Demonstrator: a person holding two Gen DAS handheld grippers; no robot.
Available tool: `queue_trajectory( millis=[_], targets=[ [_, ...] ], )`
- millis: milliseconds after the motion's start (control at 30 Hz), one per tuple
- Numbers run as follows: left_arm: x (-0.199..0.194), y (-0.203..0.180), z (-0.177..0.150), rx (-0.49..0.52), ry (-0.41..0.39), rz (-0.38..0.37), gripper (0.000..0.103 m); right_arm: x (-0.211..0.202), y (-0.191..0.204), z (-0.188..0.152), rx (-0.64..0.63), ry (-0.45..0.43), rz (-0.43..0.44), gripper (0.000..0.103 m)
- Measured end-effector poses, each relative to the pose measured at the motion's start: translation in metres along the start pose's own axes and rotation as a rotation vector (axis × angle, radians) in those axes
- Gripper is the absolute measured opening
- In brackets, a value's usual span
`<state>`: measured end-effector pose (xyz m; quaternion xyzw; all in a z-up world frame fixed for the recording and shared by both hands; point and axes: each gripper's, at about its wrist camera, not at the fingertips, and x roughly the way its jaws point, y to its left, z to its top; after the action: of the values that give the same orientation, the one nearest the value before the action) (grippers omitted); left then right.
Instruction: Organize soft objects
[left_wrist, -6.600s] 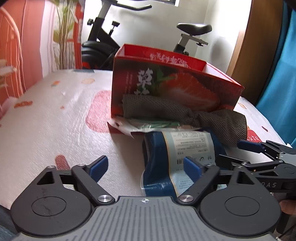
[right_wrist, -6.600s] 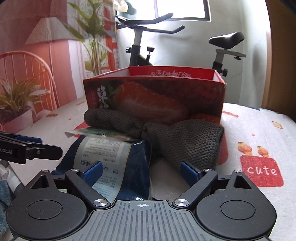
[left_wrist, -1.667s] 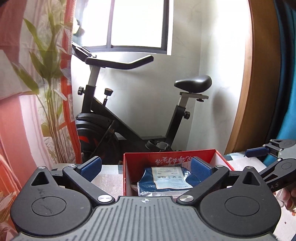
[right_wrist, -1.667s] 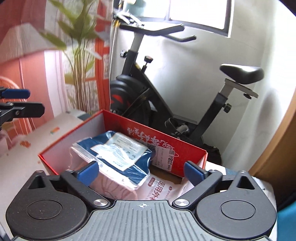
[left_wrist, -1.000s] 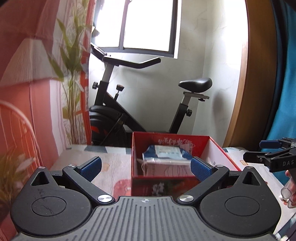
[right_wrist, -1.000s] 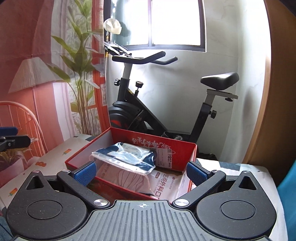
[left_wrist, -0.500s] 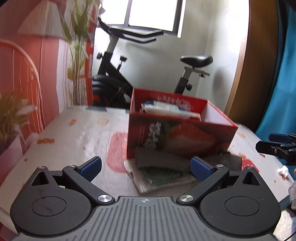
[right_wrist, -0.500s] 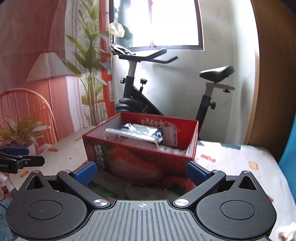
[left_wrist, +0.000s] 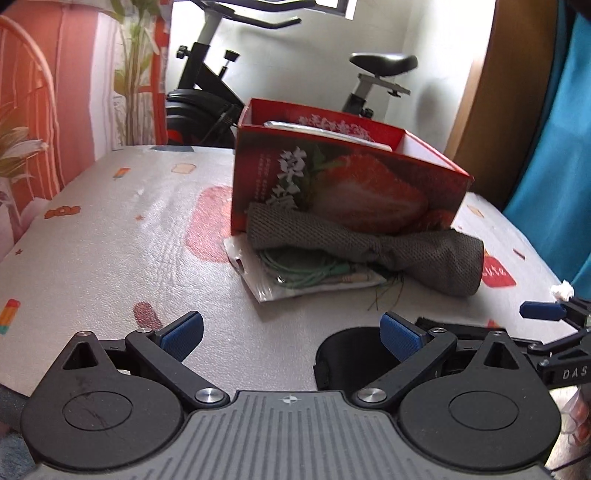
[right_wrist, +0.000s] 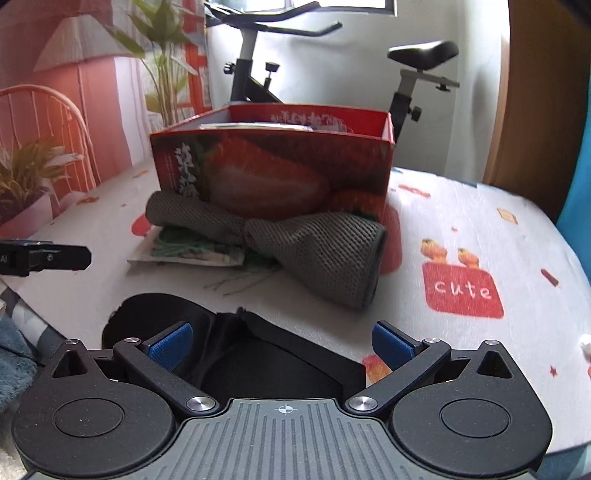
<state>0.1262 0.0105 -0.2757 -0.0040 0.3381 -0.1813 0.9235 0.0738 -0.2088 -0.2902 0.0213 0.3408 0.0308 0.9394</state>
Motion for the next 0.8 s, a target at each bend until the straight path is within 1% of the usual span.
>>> queue_trajectory(
  millis=[133,200,267,300,333,400,467,600,700,800],
  targets=[
    [0.005,-0.004,-0.004,0.018,0.034,-0.018,0.099,0.009,-0.005,-0.005,0.032,0.076,-0.022,0.102],
    [0.006,-0.003,-0.005,0.017,0.039,-0.02,0.099,0.015,-0.008,-0.008,0.052,0.121,-0.024,0.102],
    [0.006,-0.003,-0.005,0.013,0.041,-0.024,0.098,0.018,-0.01,-0.01,0.063,0.143,-0.026,0.102],
    [0.006,-0.003,-0.005,0.011,0.041,-0.026,0.098,0.019,-0.01,-0.011,0.062,0.152,-0.026,0.102],
    [0.006,-0.003,-0.005,0.01,0.042,-0.031,0.095,0.021,-0.009,-0.012,0.056,0.163,-0.025,0.102],
    [0.006,-0.004,-0.005,0.014,0.047,-0.045,0.09,0.026,-0.005,-0.014,0.037,0.19,-0.01,0.1],
    [0.007,-0.005,-0.005,0.019,0.05,-0.057,0.089,0.032,0.0,-0.016,0.009,0.222,0.002,0.099],
    [0.008,-0.009,-0.006,0.037,0.058,-0.073,0.081,0.036,0.006,-0.014,-0.015,0.227,0.009,0.098],
    [0.012,-0.008,-0.007,0.035,0.073,-0.081,0.08,0.038,0.009,-0.014,-0.033,0.23,0.011,0.098],
    [0.015,-0.009,-0.008,0.034,0.089,-0.078,0.079,0.042,0.012,-0.012,-0.052,0.232,0.018,0.101]
  ],
)
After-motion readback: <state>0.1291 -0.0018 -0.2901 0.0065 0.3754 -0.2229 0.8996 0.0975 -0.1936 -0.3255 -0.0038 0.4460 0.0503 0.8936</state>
